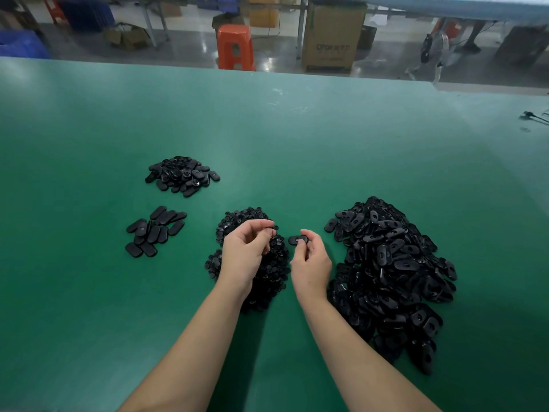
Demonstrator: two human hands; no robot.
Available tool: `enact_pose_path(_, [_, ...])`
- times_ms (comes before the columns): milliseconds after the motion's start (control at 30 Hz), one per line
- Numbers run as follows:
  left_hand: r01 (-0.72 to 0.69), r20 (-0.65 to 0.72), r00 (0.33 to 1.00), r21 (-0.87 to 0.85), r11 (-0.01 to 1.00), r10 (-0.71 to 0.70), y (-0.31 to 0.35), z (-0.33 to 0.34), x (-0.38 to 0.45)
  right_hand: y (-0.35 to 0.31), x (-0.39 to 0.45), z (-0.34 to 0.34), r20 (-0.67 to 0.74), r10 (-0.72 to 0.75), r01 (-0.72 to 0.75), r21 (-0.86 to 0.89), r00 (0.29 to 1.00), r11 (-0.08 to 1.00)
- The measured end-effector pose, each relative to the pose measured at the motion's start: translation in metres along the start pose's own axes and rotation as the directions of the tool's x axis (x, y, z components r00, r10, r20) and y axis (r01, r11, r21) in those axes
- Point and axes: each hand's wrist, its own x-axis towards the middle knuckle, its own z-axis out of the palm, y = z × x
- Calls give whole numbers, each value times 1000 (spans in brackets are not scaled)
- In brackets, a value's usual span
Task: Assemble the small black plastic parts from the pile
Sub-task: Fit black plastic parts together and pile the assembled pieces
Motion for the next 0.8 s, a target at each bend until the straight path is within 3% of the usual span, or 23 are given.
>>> enact_pose_path(600, [-39,21,999,63,997,38,2,4,0,-1,-1,-2,12,-10,11,-36,1000,999])
enact_pose_path(800, [9,32,999,-11,1000,-9,1,4,0,-3,-2,-3,20,3,-3,-2,1000,1000])
